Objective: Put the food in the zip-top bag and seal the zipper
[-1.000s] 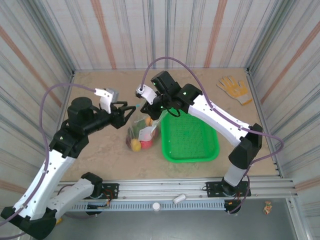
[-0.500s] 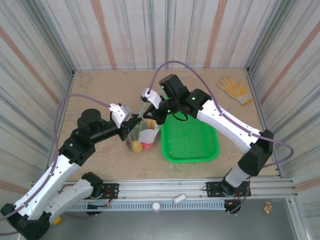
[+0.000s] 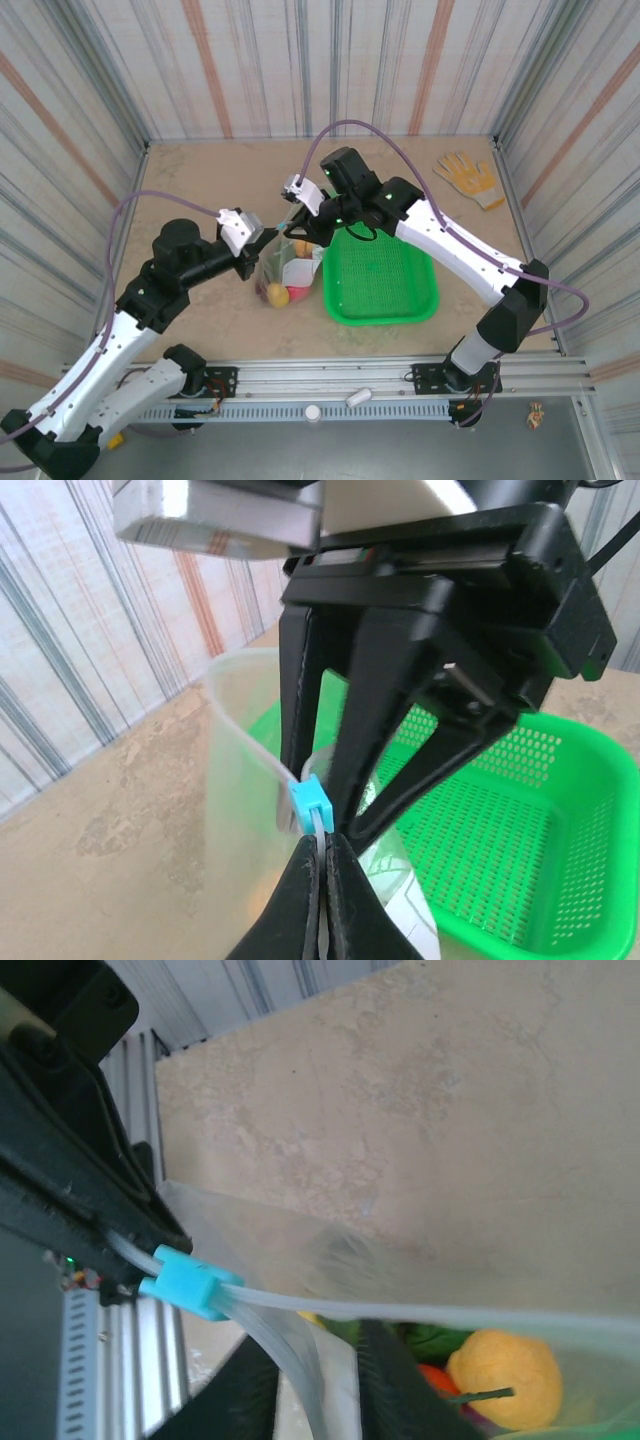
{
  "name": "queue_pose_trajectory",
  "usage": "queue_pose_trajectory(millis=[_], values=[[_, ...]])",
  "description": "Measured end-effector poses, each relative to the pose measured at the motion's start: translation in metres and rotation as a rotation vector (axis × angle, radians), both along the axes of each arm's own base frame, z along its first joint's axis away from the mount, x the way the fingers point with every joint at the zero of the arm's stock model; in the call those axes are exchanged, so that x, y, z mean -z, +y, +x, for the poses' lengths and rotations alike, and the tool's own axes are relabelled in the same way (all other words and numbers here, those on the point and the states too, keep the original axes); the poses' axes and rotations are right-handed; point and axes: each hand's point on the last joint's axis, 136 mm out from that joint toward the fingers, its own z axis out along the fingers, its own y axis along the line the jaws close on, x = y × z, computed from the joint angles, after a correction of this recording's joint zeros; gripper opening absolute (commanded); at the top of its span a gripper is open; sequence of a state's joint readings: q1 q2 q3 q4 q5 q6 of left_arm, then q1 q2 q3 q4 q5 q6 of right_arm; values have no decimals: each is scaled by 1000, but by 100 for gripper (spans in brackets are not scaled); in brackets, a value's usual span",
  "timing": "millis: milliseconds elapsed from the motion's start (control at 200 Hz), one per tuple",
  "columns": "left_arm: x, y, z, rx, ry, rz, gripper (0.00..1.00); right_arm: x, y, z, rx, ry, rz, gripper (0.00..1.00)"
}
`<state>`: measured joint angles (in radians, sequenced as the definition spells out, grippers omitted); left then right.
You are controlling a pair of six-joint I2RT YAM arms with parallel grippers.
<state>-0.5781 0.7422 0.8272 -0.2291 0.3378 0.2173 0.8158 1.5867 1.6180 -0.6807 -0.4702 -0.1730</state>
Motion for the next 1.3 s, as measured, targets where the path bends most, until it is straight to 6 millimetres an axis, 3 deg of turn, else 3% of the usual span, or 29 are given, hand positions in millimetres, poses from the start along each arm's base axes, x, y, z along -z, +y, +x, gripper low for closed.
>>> queue_pose_trajectory(millis=[175, 341, 416, 511, 761, 1007, 1197, 1302], values=[[2, 4, -3, -10, -2, -7, 0, -22, -13, -4, -7, -126, 12, 36], [3, 11, -16, -3, -23, -32, 0, -50, -28, -42, -167, -357, 55, 32], [5, 12, -20, 6, -23, -36, 0, -61, -25, -52, -246, -430, 76, 32], [6, 11, -25, 21, -23, -43, 0, -68, -15, -49, -321, -496, 68, 31], [10, 9, -27, 40, -14, -42, 0, -46, 13, -40, -481, -526, 2, 33], [10, 9, -27, 42, -15, -43, 0, -30, 19, -41, -533, -488, -20, 30], [10, 9, -27, 39, -13, -44, 0, -29, 19, -41, -542, -496, -21, 14], [10, 10, -25, 27, -13, -42, 0, -28, 19, -43, -549, -489, -18, 11]])
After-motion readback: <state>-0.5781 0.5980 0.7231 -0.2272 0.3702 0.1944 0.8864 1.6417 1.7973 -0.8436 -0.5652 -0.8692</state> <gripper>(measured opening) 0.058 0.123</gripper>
